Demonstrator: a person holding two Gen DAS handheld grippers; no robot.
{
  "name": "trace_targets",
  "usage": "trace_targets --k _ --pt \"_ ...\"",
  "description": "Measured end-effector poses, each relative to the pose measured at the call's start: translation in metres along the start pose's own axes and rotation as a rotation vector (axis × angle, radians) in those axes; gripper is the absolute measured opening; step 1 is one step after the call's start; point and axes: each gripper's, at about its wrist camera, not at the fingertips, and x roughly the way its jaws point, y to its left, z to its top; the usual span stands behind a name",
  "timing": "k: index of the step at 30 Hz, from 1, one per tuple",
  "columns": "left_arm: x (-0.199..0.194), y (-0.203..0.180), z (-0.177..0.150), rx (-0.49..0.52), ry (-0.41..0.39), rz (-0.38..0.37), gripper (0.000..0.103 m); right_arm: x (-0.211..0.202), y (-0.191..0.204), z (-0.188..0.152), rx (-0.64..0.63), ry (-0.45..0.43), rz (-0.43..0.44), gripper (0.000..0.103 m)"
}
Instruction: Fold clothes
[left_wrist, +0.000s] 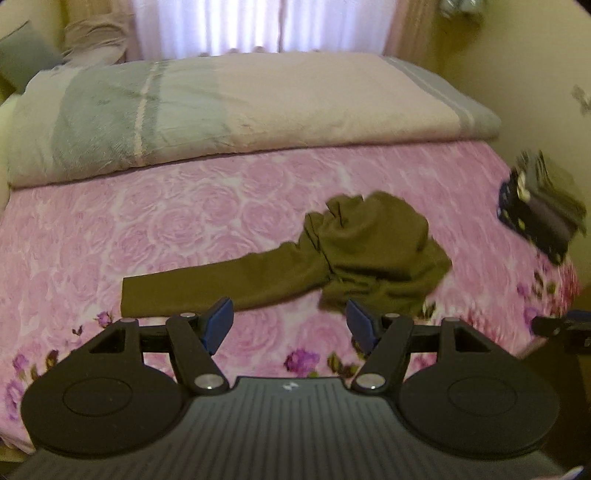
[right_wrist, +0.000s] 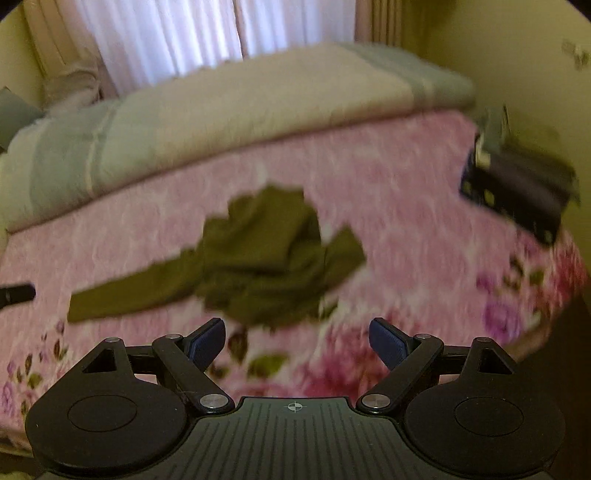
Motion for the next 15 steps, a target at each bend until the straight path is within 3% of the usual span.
trace_targets --k 3,15 --pt "-0.008 0.001 -0.013 0.027 0.021 -0.006 0.064 -0.005 0.020 -0.030 -0.011 0.021 0.007 0.088" --pt "-0.028 0.012 -0.043 0.090 0.030 -0.022 0.064 -0.013 0.056 -0.087 0.027 0.073 -0.015 0.088"
